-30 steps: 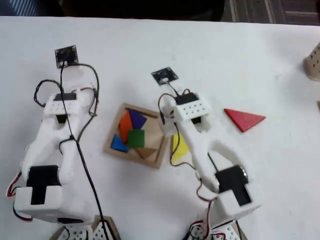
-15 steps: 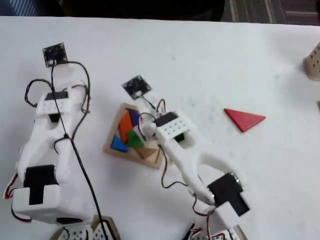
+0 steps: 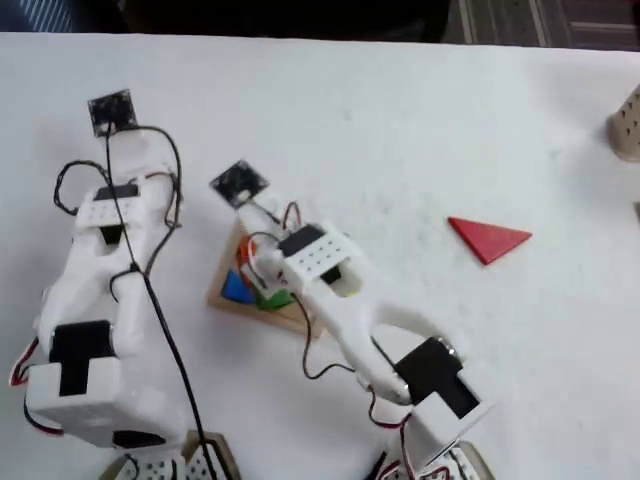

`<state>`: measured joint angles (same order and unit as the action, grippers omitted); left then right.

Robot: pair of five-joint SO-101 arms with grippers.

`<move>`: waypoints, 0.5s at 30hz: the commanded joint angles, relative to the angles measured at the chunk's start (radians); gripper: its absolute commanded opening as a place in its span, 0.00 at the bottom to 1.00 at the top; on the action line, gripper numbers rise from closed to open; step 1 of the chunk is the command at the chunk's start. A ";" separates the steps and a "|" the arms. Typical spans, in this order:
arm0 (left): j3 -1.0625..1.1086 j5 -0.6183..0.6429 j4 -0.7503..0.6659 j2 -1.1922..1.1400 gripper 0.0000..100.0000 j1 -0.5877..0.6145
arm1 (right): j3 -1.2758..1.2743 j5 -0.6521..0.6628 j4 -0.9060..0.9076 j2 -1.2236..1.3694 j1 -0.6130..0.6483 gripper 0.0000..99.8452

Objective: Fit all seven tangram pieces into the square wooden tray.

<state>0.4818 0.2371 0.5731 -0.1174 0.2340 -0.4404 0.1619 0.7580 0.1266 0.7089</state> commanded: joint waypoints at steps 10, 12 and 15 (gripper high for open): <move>-0.086 0.003 -0.028 -0.010 0.02 0.004 | 0.074 0.006 -0.035 -0.041 -0.053 0.02; -0.086 0.003 -0.028 -0.012 0.02 0.004 | 0.074 0.006 -0.044 -0.027 -0.053 0.02; -0.086 0.003 -0.028 -0.012 0.02 0.004 | 0.078 0.012 -0.047 0.007 -0.056 0.02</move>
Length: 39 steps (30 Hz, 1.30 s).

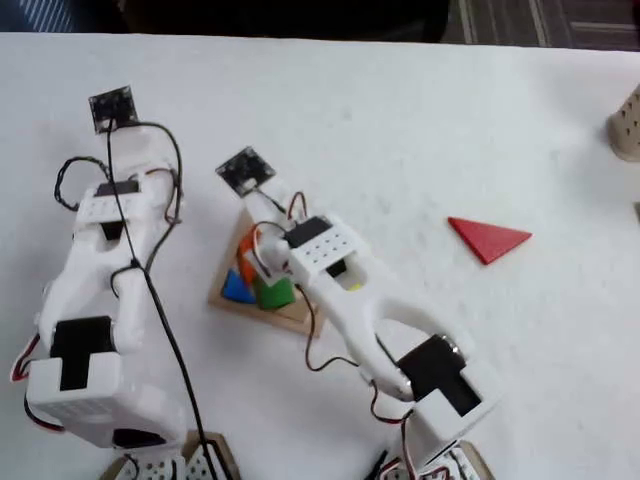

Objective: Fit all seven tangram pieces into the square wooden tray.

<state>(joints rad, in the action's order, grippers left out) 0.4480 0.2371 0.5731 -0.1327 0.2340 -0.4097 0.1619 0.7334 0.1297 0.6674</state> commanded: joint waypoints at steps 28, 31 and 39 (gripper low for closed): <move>-0.054 0.003 -0.029 0.002 0.02 0.004 | 0.288 -0.091 0.091 0.088 -0.024 0.02; -0.052 0.003 -0.031 0.002 0.02 0.004 | 0.296 -0.081 0.067 0.159 -0.031 0.02; -0.049 0.002 -0.035 0.002 0.02 0.004 | 0.319 0.091 0.150 0.248 -0.113 0.02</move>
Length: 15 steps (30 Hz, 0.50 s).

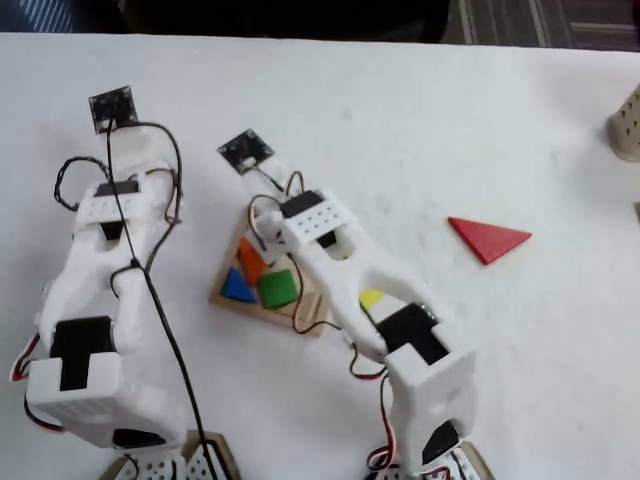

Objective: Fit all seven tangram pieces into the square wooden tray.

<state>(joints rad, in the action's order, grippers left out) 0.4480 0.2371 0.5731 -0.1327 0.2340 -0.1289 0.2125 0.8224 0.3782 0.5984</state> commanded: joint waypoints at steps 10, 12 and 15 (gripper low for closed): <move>-0.048 0.002 -0.034 0.002 0.02 0.004 | 0.187 0.043 0.202 0.045 -0.193 0.02; -0.048 0.002 -0.032 0.002 0.02 0.004 | 0.207 0.043 0.236 0.047 -0.203 0.02; -0.048 0.002 -0.032 0.002 0.02 0.004 | 0.221 0.034 0.289 0.025 -0.191 0.02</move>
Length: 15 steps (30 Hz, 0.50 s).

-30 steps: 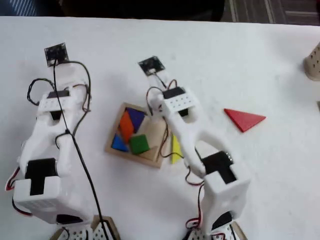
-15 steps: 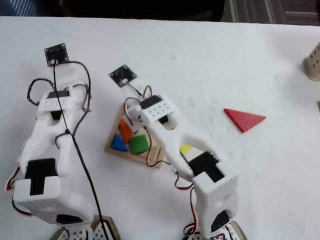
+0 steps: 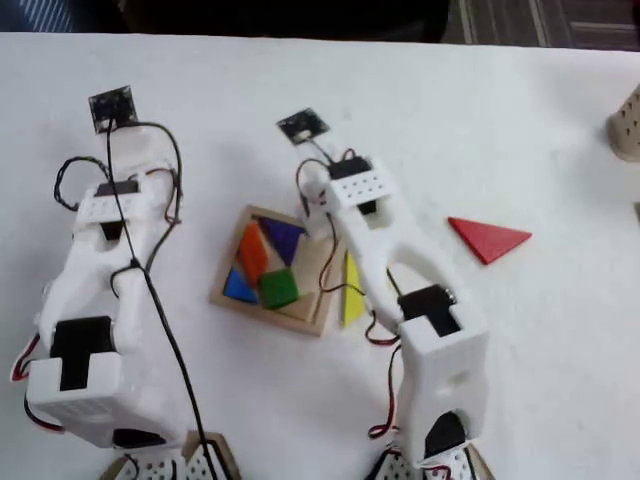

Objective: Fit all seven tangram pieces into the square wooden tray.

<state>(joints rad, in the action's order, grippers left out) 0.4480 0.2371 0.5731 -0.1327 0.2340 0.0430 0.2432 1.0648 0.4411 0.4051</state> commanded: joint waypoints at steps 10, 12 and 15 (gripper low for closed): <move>-0.051 0.002 -0.035 0.002 0.02 0.004 | 0.009 -0.052 0.091 -0.104 0.249 0.02; -0.052 0.002 -0.035 0.002 0.02 0.004 | -0.018 -0.025 0.039 -0.107 0.262 0.02; -0.052 0.002 -0.035 0.002 0.02 0.004 | -0.054 -0.008 -0.038 -0.099 0.254 0.02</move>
<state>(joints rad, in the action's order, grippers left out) 0.4480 0.2371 0.5731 -0.1327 0.2340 -0.0046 0.2140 1.0909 0.3966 0.6582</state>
